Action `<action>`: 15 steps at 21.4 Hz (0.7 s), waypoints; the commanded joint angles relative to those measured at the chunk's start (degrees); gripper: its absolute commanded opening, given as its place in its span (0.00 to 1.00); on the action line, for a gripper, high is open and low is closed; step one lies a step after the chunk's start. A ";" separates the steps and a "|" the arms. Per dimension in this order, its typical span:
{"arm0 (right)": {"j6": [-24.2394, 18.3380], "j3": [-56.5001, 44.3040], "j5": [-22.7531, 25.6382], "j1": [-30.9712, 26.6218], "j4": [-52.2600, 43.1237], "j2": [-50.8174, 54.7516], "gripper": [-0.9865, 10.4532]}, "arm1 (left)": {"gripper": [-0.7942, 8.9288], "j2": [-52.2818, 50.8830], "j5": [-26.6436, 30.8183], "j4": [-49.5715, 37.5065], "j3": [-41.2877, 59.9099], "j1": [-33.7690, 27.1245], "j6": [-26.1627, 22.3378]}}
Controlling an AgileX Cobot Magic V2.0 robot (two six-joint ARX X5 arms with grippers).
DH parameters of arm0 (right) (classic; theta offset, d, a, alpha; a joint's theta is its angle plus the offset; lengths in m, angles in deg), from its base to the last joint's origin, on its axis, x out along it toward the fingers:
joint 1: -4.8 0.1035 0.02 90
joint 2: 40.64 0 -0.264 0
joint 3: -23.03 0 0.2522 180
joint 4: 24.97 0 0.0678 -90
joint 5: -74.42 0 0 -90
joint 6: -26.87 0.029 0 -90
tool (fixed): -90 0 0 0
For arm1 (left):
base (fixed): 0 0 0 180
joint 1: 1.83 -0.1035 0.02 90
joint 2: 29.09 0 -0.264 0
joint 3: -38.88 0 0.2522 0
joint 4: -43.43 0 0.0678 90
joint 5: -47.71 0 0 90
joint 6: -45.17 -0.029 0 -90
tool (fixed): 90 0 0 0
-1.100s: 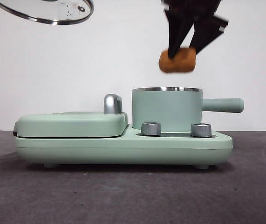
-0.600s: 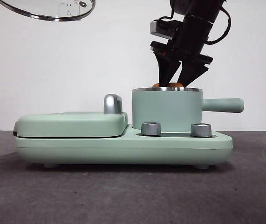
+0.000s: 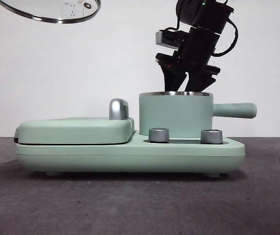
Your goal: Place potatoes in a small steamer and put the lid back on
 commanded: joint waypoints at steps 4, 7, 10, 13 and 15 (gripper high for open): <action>-0.33 1.49 -0.15 0.28 -0.98 -1.20 0.36 | 0.09 0.31 0.00 -1.81 -0.94 0.13 0.24; 0.87 2.69 0.09 0.26 -1.07 1.01 0.36 | 0.09 0.31 0.00 -1.49 -0.94 0.13 0.24; 4.66 3.02 -0.17 0.28 -0.20 8.52 0.34 | 0.09 0.31 -0.02 -1.03 -0.94 0.13 0.17; 4.66 -0.50 -0.20 0.46 0.02 17.75 0.34 | 0.09 0.31 -0.02 -0.98 -0.94 0.13 -0.04; 4.66 -5.53 -0.15 0.44 -2.14 25.03 0.34 | 0.09 0.31 -0.02 -0.98 -0.94 0.13 -0.28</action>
